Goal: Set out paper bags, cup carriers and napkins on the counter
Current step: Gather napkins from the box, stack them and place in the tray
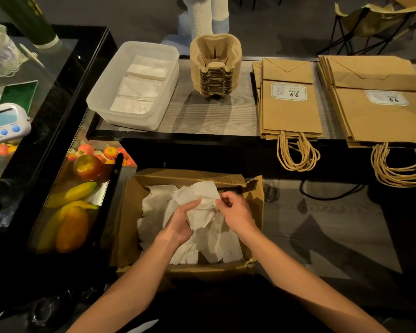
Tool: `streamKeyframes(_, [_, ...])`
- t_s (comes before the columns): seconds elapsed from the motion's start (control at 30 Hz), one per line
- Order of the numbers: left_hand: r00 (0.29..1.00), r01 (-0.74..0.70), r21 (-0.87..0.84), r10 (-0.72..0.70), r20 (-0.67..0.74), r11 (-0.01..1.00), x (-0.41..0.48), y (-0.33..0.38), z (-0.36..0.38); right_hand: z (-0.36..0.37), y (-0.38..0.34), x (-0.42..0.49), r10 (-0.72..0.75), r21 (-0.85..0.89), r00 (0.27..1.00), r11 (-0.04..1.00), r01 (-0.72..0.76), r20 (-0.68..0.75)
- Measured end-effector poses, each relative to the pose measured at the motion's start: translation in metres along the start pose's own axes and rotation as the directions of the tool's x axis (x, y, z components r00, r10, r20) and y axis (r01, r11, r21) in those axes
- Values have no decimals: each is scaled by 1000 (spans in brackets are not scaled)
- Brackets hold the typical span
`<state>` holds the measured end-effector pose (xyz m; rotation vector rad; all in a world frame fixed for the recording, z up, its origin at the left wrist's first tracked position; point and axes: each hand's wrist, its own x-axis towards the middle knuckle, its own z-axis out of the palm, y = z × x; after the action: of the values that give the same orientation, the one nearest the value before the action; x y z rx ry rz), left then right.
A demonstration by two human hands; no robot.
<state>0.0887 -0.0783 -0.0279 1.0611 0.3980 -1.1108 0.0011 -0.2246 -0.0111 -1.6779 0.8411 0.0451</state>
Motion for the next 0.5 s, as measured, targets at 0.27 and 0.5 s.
streamKeyframes(0.27, [998,26,2,-26,64,1000,-5,2,3,-2,3,6,89,183,995,978,-98,53])
streamKeyframes(0.5, [997,36,-3,-35,69,999,-5,2,3,-7,6,8,9,78,998,997,-14,68])
